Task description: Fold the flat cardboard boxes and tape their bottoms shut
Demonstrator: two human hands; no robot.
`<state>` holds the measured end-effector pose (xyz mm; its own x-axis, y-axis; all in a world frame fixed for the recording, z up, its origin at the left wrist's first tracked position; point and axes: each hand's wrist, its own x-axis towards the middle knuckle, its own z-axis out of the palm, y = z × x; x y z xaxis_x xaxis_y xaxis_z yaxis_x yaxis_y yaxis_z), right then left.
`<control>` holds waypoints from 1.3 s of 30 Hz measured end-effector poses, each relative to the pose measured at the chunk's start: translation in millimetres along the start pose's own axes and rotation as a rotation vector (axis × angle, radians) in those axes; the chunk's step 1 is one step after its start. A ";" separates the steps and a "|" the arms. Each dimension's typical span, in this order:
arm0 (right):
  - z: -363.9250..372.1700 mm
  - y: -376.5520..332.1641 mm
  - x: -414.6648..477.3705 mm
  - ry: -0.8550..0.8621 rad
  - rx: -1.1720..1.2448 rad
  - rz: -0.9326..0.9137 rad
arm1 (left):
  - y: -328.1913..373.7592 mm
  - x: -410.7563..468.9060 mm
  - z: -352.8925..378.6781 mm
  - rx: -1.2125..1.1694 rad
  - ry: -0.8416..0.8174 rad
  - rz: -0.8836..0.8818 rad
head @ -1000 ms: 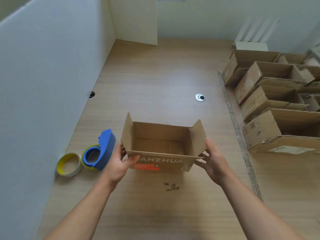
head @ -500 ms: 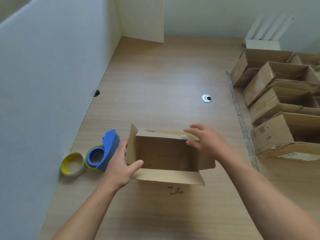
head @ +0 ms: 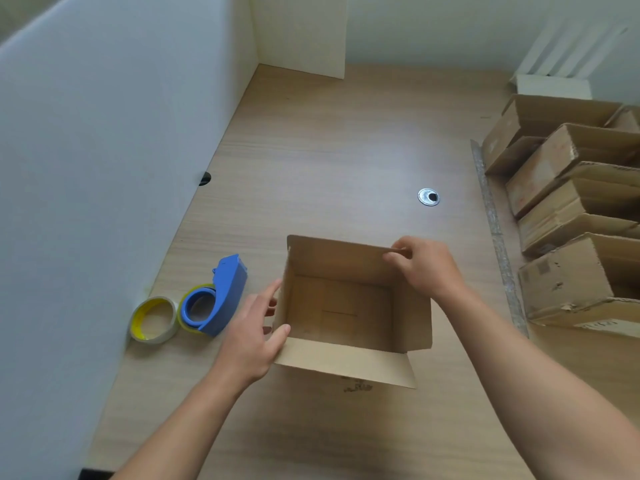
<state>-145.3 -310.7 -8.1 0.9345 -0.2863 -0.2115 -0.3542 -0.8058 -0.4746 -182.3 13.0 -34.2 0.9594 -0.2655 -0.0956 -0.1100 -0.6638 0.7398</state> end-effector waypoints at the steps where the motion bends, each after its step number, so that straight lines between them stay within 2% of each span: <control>1: 1.1 0.2 2.7 0.024 0.061 0.045 | -0.6 -0.1 1.3 0.007 0.000 0.026; 6: 7.8 -4.9 -1.1 0.054 0.234 0.156 | 0.0 4.4 1.3 0.003 -0.078 0.053; 10: 14.5 -9.9 -24.2 0.122 0.575 0.181 | 0.0 4.6 -2.9 -0.109 -0.122 -0.001; 13: 16.3 -1.0 -40.4 0.154 0.741 0.219 | -5.8 1.7 -10.9 -0.203 -0.289 0.007; 16: 18.9 8.7 -48.8 0.112 0.789 0.207 | -9.9 1.9 -17.9 -0.080 -0.408 0.073; 24: 15.9 9.2 -49.2 -0.029 0.850 0.155 | 6.3 15.5 -13.5 -0.111 -0.230 0.068; 27: 13.9 12.8 -45.8 -0.054 0.790 0.143 | 6.4 21.2 -14.8 -0.019 -0.232 0.081; 30: 13.1 16.9 -43.9 -0.038 0.699 0.111 | 6.0 27.1 -19.5 0.233 -0.311 0.138; 32: 12.1 18.4 -43.7 -0.033 0.680 0.101 | 7.1 28.6 -22.4 0.334 -0.284 0.136; 39: 14.9 17.4 -45.0 -0.027 0.666 0.082 | 6.7 26.5 -17.3 0.338 -0.125 0.177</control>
<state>-194.0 -304.1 -19.6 0.9054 -0.3133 -0.2864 -0.3778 -0.2873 -0.8802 -153.1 13.6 -20.2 0.8812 -0.4656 -0.0819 -0.3701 -0.7873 0.4931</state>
